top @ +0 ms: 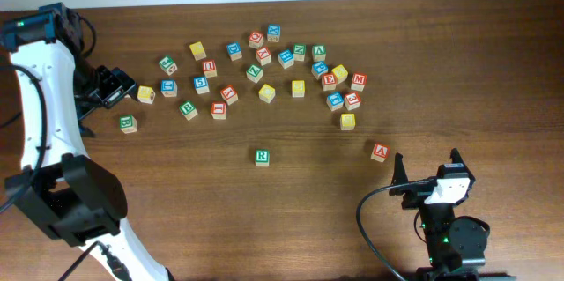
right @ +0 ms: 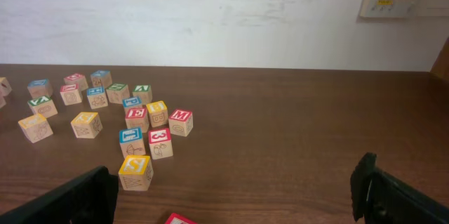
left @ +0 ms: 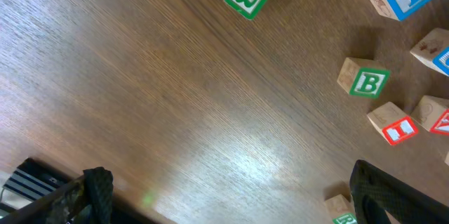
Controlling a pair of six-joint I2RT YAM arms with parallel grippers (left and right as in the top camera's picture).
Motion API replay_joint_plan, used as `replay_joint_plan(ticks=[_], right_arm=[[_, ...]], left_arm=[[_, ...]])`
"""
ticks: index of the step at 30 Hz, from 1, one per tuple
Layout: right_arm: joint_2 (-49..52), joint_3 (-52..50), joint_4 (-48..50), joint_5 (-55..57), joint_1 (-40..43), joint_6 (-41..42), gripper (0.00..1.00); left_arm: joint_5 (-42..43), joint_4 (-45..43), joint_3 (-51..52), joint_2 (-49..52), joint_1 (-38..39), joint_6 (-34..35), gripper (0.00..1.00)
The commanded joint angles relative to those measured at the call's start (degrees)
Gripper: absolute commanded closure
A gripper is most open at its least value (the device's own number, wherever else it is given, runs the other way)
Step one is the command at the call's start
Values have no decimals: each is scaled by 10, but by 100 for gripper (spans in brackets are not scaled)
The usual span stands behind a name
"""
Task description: Spell out RSS
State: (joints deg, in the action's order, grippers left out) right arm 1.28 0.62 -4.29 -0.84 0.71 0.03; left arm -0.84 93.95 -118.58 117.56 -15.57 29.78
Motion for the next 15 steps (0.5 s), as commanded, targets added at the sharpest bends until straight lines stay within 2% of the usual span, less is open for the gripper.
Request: replay_joint_plan(ticks=[1,13,15], right_arm=[[-3,-3,-3,5,1,4,2],[-3,-3,16,-10,0,6,2],[-3,-3,47,-302,0,158,2]], left_arm=[[-53,-15,5,-2,-4,1,1],[-40,-19,5,-2,-4,1,1],[-40,-19,5,-2,-4,1,1]])
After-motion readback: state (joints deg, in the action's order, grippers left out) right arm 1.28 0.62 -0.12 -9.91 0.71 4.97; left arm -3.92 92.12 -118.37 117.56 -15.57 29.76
